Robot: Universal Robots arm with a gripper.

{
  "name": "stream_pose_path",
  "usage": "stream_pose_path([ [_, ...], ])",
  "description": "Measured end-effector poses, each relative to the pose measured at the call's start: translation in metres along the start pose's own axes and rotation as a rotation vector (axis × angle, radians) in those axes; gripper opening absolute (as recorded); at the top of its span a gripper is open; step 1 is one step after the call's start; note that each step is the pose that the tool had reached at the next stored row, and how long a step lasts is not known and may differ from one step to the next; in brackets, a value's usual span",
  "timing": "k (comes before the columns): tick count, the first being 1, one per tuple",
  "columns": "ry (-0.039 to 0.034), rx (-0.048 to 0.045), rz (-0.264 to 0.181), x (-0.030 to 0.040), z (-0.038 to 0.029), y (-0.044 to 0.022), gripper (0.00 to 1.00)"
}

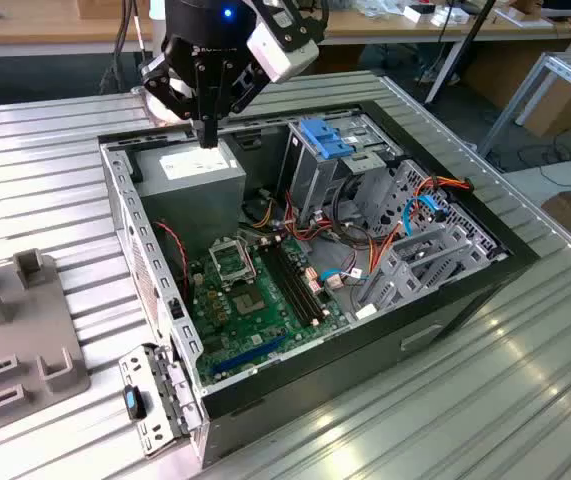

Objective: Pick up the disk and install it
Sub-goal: 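Reach for the disk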

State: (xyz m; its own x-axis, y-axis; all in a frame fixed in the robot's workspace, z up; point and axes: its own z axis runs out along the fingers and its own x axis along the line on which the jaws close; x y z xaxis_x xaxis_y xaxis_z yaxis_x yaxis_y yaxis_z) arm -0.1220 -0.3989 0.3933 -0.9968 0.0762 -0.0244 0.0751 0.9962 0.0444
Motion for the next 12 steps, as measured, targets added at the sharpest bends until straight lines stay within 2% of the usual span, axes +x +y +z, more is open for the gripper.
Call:
stream_pose_path([
  [12,-0.0002,0.0028,0.0,0.0,0.0,0.0,0.11],
])
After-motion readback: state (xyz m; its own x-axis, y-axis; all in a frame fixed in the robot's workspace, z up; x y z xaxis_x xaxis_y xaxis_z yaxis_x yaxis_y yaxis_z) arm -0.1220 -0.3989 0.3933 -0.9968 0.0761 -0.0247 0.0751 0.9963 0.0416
